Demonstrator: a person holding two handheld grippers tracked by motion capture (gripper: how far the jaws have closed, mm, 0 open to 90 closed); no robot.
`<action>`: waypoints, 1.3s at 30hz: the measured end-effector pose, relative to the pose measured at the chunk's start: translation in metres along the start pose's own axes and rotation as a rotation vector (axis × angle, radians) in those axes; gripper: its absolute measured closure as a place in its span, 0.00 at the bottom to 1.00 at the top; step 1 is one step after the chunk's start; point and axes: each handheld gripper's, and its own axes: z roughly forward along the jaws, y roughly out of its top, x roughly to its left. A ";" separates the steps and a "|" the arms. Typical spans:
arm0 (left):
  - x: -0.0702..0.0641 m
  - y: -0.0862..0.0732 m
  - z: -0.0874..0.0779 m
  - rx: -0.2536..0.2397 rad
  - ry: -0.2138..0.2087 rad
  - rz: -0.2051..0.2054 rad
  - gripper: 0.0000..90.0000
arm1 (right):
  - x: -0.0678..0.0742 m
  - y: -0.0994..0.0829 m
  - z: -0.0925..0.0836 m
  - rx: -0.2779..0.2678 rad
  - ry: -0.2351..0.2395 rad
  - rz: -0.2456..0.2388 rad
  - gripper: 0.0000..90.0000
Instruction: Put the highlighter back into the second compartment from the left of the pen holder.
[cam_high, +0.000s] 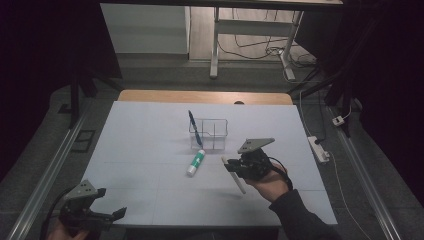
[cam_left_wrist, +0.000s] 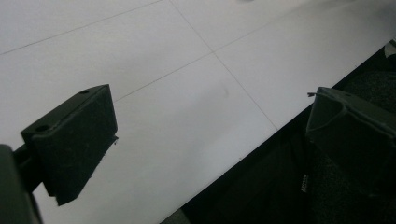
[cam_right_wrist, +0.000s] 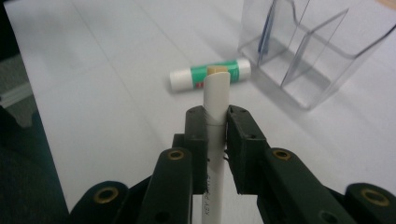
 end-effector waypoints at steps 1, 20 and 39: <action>0.000 0.000 0.000 0.000 0.000 0.000 0.03 | -0.001 0.002 0.000 -0.009 -0.003 0.006 0.87; 0.000 0.000 0.000 -0.001 0.000 0.003 0.03 | -0.021 0.028 0.012 -0.179 -0.019 0.047 0.87; 0.000 0.000 0.000 -0.003 -0.002 0.007 0.03 | -0.037 0.065 0.026 -0.291 -0.060 0.057 0.87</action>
